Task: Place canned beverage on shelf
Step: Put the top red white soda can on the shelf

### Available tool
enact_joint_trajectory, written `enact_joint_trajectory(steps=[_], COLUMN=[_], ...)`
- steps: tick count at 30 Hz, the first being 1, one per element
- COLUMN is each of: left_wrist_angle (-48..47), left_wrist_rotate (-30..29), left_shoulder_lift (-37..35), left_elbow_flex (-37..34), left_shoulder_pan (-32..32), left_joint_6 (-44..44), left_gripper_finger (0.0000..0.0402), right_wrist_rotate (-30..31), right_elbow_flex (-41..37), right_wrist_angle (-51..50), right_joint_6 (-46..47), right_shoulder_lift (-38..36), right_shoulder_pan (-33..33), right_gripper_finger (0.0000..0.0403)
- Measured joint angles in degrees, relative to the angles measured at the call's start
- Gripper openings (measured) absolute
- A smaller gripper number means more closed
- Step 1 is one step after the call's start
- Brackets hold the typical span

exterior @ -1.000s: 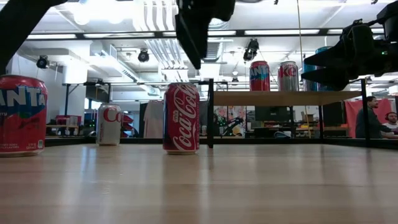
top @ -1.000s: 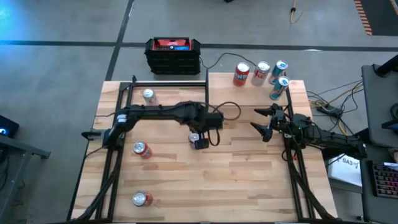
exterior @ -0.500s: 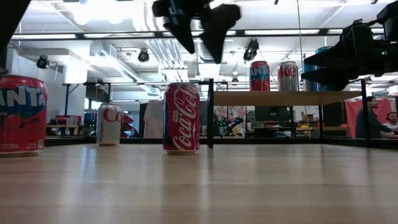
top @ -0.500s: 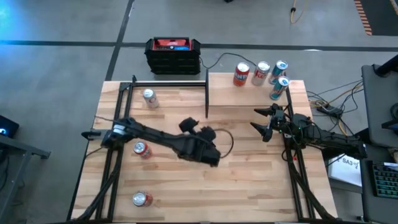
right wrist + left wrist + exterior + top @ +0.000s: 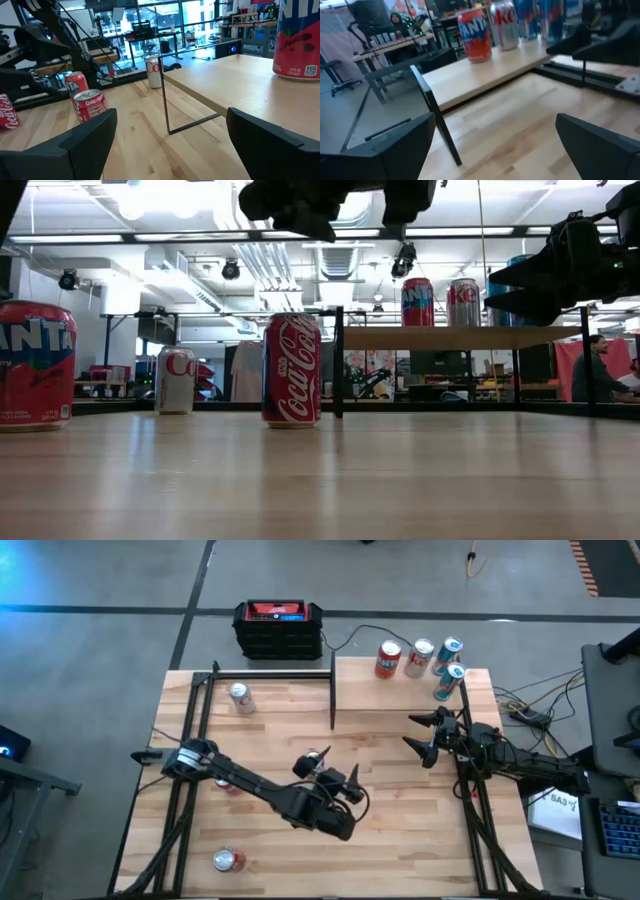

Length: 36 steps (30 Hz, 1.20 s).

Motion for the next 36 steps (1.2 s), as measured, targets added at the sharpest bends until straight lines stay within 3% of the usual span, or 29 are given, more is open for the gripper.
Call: enact_joint_trajectory(steps=[7, 12, 19, 22, 36], left_wrist_angle=[4.5, 12.2, 13.0, 13.1, 11.0], left_wrist_rotate=[5.1, 6.2, 6.4, 5.6, -1.0], left_shoulder_lift=[0.4, 1.1, 1.2, 1.3, 3.5], left_elbow_flex=[0.0, 0.0, 0.0, 0.0, -0.1], left_shoulder_pan=[-0.1, -0.1, 0.2, 0.2, -3.1], left_joint_6=[-0.7, 1.0, -2.0, -5.7, -5.6], left_gripper_finger=[0.0397, 0.0397, 0.0397, 0.0397, 0.0397], right_wrist_rotate=[0.0, 0.0, 0.0, 0.0, 0.0], right_elbow_flex=[0.0, 0.0, 0.0, 0.0, 0.0], right_wrist_angle=[0.0, 0.0, 0.0, 0.0, 0.0], right_joint_6=[0.0, 0.0, 0.0, 0.0, 0.0], right_shoulder_lift=[0.0, 0.0, 0.0, 0.0, 0.0], right_shoulder_pan=[0.0, 0.0, 0.0, 0.0, 0.0], right_gripper_finger=[0.0359, 0.0359, 0.0359, 0.0359, 0.0359])
